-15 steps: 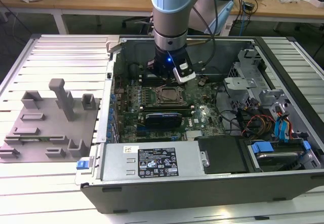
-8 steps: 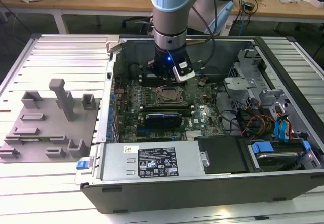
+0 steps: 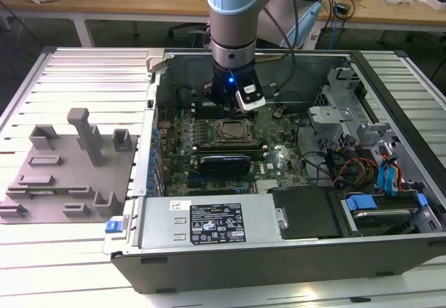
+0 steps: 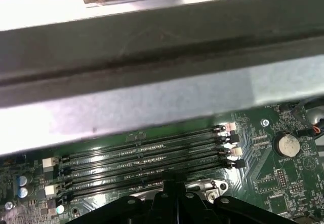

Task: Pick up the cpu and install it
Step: 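Install the first cpu locking lever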

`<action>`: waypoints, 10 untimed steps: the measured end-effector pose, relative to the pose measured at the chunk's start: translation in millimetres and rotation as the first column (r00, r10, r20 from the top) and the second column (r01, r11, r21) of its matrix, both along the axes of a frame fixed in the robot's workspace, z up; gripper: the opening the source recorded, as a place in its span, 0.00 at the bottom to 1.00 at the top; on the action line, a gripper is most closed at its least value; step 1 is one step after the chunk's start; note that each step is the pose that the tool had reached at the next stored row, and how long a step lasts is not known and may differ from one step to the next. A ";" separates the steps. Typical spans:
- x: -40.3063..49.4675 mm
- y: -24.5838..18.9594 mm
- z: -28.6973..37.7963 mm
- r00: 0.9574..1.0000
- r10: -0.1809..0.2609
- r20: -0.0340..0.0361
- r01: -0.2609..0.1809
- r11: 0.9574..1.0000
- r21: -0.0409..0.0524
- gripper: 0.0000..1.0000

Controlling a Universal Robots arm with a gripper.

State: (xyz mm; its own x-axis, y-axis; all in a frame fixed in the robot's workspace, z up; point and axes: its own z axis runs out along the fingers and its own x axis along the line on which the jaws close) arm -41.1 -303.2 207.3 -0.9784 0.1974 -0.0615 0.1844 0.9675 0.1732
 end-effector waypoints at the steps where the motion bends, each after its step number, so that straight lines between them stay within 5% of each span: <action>1: 0.0 0.9 -0.2 1.000 -0.003 0.000 0.003 1.000 0.000 0.11; 10: -1.0 4.2 -2.6 1.000 -0.020 0.004 0.020 1.000 -0.008 0.11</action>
